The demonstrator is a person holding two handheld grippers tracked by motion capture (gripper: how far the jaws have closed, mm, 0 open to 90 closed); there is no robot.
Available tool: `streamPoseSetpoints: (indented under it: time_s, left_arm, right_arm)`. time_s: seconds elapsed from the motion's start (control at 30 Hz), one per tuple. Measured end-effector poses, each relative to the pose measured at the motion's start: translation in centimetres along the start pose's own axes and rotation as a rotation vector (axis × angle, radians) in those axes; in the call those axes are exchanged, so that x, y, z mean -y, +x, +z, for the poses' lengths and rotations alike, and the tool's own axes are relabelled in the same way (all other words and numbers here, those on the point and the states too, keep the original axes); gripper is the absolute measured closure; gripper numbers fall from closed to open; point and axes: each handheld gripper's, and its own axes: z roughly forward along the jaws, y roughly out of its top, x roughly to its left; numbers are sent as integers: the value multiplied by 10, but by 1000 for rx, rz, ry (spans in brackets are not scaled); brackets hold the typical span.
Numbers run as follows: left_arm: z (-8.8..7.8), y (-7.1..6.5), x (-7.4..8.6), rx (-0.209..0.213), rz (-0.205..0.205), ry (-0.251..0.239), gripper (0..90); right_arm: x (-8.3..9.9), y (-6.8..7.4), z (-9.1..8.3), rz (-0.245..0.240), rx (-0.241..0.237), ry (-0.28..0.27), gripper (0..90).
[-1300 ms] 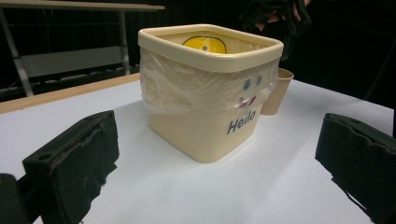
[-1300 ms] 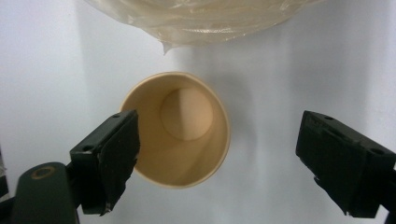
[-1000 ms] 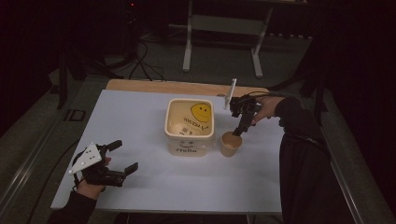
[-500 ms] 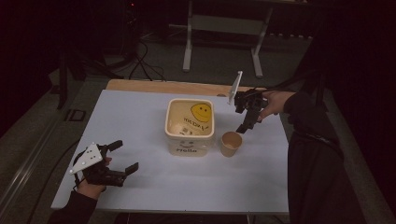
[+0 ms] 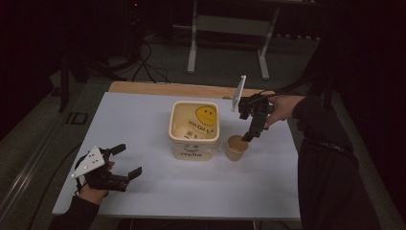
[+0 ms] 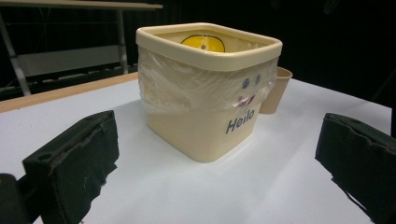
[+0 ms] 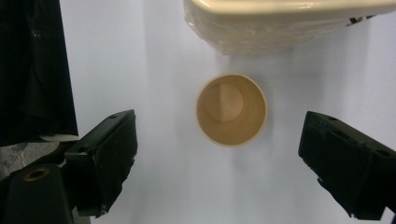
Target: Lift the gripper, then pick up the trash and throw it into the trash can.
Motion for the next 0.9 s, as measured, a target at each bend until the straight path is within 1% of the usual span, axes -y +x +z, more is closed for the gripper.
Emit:
streamPoseSetpoints:
  time_s: [0.07,0.1,0.13,0.2,0.3,0.37,0.5,0.63,0.77,0.83,0.9]
  left_arm:
    - [0,0,0,1,-2,-3,6]
    - [0,0,0,0,-1,-3,6]
    - [-1,0,0,0,-3,-3,6]
    - [-1,-1,0,0,-3,-4,6]
    - [-1,-1,0,0,-3,-5,6]
    - [-1,-1,0,0,0,-5,6]
    - [-2,0,0,0,0,-6,6]
    - [-2,0,-1,3,2,-6,6]
    - [-1,0,-1,9,4,-5,6]
    - [-1,-1,-1,11,5,-5,6]
    - [-1,-1,-1,11,5,-6,6]
  right_arm:
    - [-2,4,0,-15,-8,-6,113]
    - [-2,5,0,-9,-5,-2,112]
    - [-3,6,1,-20,-4,-5,109]
    - [-4,8,2,-24,-4,-6,109]
    - [-5,9,4,-29,-9,-17,99]
    - [-3,9,8,-29,-9,-34,96]
    - [-1,9,13,-17,-8,-48,94]
    - [5,6,25,9,-10,-57,93]
    - [10,3,35,20,-4,-78,94]
    - [12,3,39,24,3,-78,94]
    - [14,1,45,29,1,-85,94]
